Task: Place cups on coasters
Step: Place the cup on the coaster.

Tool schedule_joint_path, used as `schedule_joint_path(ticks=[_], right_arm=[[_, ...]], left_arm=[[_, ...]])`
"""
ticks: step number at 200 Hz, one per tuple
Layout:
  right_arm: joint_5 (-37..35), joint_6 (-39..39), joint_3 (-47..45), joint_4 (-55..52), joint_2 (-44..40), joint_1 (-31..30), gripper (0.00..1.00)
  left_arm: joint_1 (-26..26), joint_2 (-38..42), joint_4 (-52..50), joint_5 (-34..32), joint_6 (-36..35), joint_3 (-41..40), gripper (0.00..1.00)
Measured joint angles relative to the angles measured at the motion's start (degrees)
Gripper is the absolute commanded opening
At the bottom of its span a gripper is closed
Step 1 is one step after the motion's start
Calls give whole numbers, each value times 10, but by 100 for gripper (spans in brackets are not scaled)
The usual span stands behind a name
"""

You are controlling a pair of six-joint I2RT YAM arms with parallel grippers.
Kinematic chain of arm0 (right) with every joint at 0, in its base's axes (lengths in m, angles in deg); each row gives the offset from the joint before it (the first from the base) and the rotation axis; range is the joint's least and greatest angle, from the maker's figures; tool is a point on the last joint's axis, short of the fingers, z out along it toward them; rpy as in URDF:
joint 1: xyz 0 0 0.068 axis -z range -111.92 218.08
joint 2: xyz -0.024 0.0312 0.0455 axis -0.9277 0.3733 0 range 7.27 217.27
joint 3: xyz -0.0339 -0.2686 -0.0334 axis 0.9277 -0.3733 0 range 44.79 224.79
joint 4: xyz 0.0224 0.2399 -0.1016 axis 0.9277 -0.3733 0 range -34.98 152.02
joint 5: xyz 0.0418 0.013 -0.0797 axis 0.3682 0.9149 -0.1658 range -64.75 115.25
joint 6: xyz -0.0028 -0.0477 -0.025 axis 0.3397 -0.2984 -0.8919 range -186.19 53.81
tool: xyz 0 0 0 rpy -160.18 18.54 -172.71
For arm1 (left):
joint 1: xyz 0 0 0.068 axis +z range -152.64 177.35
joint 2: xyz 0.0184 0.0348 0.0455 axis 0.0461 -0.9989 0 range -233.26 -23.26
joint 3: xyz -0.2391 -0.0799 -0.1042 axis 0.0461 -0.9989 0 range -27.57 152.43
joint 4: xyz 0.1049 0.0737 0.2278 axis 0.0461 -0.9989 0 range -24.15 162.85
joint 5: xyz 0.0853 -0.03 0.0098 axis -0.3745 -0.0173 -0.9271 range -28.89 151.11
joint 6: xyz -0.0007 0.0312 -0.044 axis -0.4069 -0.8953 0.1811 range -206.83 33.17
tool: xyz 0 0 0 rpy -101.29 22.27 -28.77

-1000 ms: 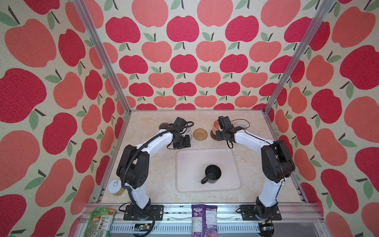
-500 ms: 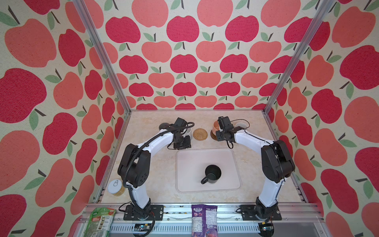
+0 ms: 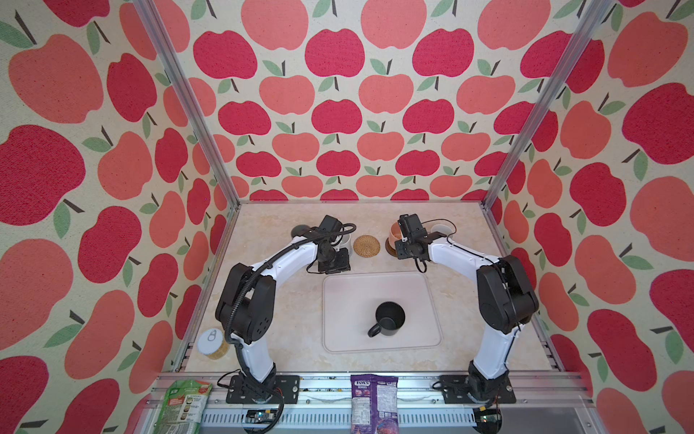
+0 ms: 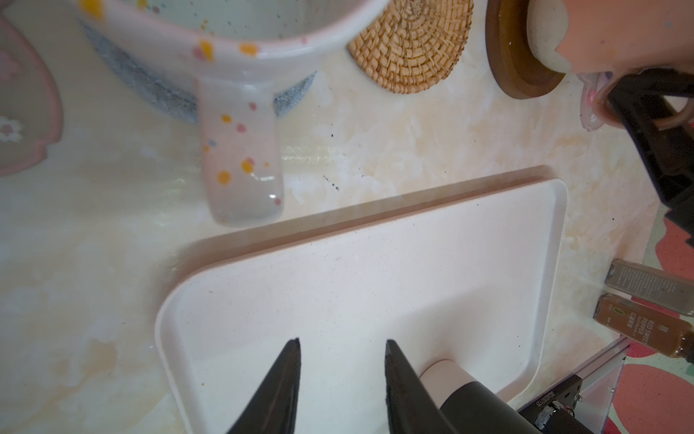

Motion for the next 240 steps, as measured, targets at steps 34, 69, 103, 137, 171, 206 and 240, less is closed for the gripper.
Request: schedule_joint_path(ticks=[34, 69, 103, 137, 171, 206, 240], right_arm=[[0, 4, -2, 0, 0, 0, 0], [3, 9, -6, -2, 0, 1, 0], [4, 10, -7, -2, 0, 1, 0], [4, 12, -7, -2, 0, 1, 0], [4, 15, -10, -2, 0, 1, 0], [4, 20, -11, 0, 0, 2, 0], [4, 24, -13, 3, 0, 3, 0]], left_arm=[[0, 0, 1, 0, 0, 0, 40], [0, 0, 1, 0, 2, 0, 40], [0, 0, 1, 0, 2, 0, 40], [0, 0, 1, 0, 2, 0, 40], [0, 0, 1, 1, 2, 0, 40], [0, 0, 1, 0, 2, 0, 40], [0, 0, 1, 1, 2, 0, 40]])
